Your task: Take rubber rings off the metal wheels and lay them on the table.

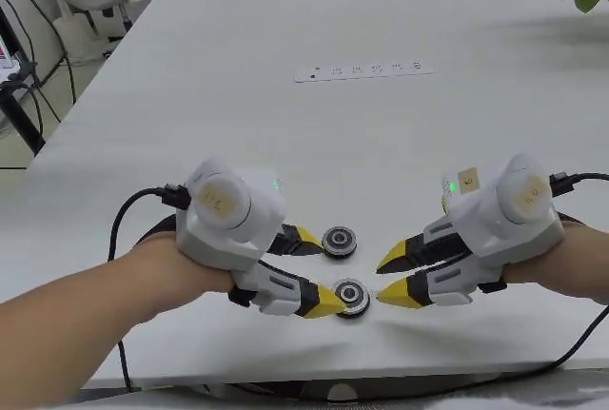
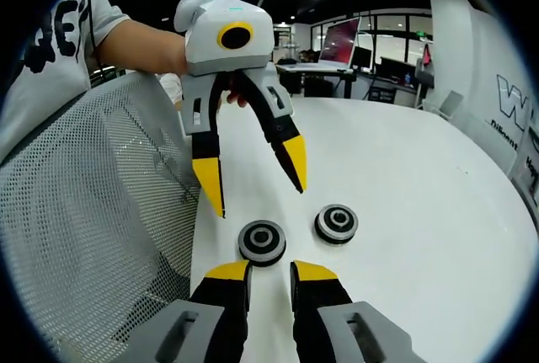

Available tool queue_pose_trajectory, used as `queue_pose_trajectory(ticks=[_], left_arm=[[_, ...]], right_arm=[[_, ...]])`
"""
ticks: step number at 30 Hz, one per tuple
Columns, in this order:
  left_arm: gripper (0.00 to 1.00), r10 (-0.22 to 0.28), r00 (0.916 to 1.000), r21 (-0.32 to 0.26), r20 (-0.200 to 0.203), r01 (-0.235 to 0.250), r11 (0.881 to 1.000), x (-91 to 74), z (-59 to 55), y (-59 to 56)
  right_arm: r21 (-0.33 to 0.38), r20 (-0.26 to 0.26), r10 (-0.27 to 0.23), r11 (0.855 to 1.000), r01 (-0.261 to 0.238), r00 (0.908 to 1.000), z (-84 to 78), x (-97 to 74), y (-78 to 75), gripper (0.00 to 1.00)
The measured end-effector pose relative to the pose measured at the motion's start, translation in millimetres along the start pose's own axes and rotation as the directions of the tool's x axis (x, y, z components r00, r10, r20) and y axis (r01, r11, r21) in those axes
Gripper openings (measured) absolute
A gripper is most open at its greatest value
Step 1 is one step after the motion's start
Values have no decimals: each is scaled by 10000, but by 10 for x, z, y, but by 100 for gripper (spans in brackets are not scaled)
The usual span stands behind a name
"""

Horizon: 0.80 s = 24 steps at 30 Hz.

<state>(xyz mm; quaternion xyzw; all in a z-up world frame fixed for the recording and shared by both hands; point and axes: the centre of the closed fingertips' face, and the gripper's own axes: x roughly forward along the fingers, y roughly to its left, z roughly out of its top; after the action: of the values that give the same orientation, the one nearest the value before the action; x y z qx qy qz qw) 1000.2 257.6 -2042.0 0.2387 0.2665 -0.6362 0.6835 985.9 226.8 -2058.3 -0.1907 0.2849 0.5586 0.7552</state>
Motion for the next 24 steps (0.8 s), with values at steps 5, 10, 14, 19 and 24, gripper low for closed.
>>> queue_pose_trajectory(ticks=[5,10,14,19,24], left_arm=[[34,-148,9999,73,-70,148,9999,46,-4,-32],[31,-226,9997,109,-104,227,9997,94,-4,-52],[27,-324,9994,126,-150,326,9994,122,-11,-71],[22,-436,9989,105,-177,438,9990,156,-15,-98],[19,-534,9984,137,-204,537,9985,196,-15,-128]], right_arm=[[78,-39,69,9999,-69,10000,-9,18,14,15],[91,-96,175,9998,-174,9998,-26,49,38,17],[38,-154,254,9997,-253,9996,-38,66,63,20],[72,-163,297,9995,-296,9994,-52,78,73,21],[119,-162,277,9995,-276,9995,-60,78,67,21]])
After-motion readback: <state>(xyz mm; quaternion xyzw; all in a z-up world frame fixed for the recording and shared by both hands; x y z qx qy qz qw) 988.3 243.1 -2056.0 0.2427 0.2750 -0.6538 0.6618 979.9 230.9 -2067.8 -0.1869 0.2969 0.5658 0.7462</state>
